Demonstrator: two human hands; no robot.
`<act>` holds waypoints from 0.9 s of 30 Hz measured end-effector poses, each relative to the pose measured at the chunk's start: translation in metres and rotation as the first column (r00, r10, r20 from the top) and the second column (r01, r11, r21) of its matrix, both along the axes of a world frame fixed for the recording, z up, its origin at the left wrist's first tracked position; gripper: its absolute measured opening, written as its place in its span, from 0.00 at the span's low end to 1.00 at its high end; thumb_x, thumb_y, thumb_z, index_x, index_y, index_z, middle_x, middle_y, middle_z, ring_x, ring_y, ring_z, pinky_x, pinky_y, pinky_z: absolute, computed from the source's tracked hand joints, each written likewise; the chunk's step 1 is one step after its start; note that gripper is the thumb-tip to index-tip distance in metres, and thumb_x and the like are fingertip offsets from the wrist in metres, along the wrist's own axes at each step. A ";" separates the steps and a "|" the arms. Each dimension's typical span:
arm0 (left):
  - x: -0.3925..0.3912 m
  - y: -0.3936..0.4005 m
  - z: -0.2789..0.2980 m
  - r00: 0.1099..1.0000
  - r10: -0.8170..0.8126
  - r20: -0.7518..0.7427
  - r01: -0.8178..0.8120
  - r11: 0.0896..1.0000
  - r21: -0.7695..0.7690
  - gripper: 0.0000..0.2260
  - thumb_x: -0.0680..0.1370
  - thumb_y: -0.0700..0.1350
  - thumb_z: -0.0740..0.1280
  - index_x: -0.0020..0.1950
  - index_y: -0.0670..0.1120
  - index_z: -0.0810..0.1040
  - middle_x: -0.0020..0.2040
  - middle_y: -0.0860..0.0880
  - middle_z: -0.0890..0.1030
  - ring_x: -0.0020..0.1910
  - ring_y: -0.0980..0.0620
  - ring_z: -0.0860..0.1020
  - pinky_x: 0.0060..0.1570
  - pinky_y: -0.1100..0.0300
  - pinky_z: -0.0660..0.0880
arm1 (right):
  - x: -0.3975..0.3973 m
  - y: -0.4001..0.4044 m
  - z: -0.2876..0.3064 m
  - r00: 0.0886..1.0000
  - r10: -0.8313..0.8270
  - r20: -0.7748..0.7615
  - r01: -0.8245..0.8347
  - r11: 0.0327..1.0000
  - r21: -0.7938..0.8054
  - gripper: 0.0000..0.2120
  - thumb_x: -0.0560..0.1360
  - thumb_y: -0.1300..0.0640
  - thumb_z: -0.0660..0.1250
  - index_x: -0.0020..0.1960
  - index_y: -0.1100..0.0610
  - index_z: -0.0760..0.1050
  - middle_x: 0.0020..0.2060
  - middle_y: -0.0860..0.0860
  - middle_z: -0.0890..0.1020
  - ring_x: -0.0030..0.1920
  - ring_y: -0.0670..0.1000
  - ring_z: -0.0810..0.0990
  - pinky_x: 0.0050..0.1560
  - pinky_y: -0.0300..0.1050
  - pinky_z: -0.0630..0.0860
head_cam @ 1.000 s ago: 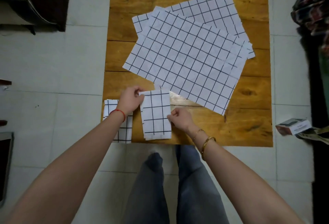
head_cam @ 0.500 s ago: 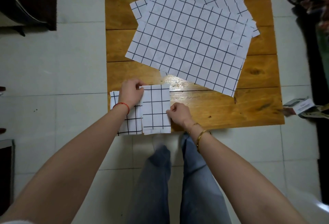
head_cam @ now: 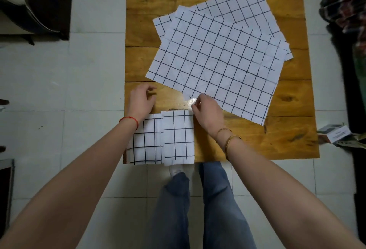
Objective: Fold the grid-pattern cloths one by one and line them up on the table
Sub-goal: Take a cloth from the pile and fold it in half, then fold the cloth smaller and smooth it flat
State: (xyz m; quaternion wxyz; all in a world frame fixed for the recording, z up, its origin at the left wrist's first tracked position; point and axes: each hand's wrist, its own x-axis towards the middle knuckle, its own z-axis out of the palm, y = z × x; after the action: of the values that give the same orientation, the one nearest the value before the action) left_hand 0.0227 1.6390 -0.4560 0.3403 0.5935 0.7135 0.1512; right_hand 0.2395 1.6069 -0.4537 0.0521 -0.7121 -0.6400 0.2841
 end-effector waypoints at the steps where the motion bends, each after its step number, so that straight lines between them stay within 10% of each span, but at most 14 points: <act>1: -0.003 0.006 0.002 0.999 -0.001 -0.034 0.002 1.000 0.017 0.13 0.77 0.38 0.66 0.60 0.46 0.79 0.59 0.49 0.79 0.55 0.53 0.76 0.54 0.65 0.69 | -0.003 0.012 0.002 1.000 0.026 -0.014 -0.025 0.999 0.024 0.07 0.77 0.54 0.63 0.50 0.58 0.73 0.46 0.53 0.78 0.48 0.54 0.75 0.46 0.51 0.76; 16: -0.011 0.079 -0.016 0.907 -0.282 -0.313 0.291 0.956 -0.016 0.20 0.79 0.38 0.62 0.70 0.48 0.72 0.67 0.50 0.74 0.66 0.48 0.68 0.64 0.53 0.67 | -0.058 0.123 -0.036 0.917 0.397 0.037 -0.394 0.916 -0.072 0.22 0.73 0.53 0.70 0.63 0.59 0.68 0.58 0.56 0.74 0.57 0.56 0.72 0.57 0.48 0.71; 27: -0.010 0.087 -0.023 0.888 -0.350 -0.299 0.344 0.936 -0.076 0.19 0.75 0.38 0.68 0.65 0.47 0.76 0.64 0.50 0.75 0.65 0.49 0.68 0.62 0.57 0.69 | -0.047 0.131 -0.047 0.918 0.380 -0.110 -0.384 0.923 -0.019 0.04 0.76 0.63 0.62 0.50 0.58 0.72 0.47 0.54 0.76 0.49 0.54 0.73 0.49 0.46 0.71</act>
State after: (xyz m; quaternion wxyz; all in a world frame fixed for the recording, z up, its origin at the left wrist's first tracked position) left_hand 0.0124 1.7262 -0.4795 0.2528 0.7239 0.6418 -0.0139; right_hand 0.1923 1.7382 -0.5006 0.0148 -0.5586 -0.7572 0.3383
